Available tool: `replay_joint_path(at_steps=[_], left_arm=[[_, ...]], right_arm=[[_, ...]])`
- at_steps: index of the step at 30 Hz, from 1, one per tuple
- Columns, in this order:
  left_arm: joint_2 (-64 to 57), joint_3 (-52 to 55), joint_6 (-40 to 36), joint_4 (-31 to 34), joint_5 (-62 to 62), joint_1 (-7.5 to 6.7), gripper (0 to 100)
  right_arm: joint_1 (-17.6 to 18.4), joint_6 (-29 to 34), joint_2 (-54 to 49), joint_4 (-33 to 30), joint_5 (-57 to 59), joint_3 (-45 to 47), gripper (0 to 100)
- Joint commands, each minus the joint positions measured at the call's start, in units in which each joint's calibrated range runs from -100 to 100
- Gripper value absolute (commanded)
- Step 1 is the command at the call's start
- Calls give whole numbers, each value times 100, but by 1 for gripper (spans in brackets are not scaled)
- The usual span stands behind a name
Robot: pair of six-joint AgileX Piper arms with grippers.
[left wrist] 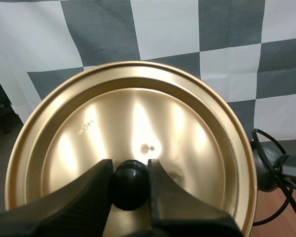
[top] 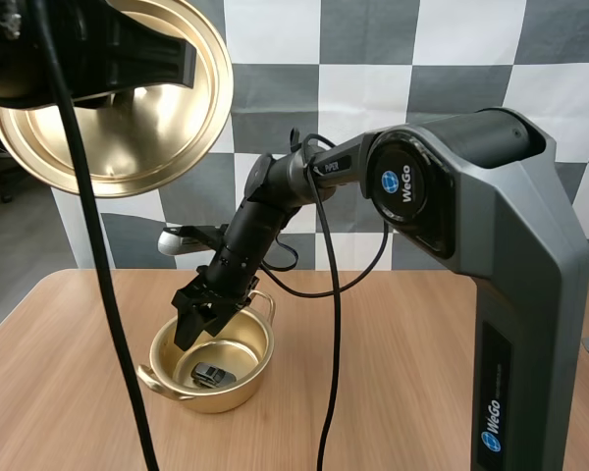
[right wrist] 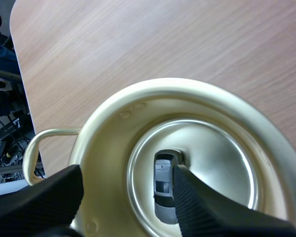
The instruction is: Open the pot, put the car inside, and close it
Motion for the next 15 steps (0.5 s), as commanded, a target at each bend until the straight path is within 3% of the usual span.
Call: replay_joint_path(at_steps=[1, 12, 15], left_arm=[[-3, -5, -1, -4, 0, 0, 0], [-3, -5, -1, -29, 0, 0, 0], [-3, -5, -1, -29, 0, 0, 0]], right_arm=[[1, 326, 0, -347, 0, -3, 100], [1, 431, 0, -1128, 0, -377, 100], [1, 773, 0, -1805, 0, -845, 100]])
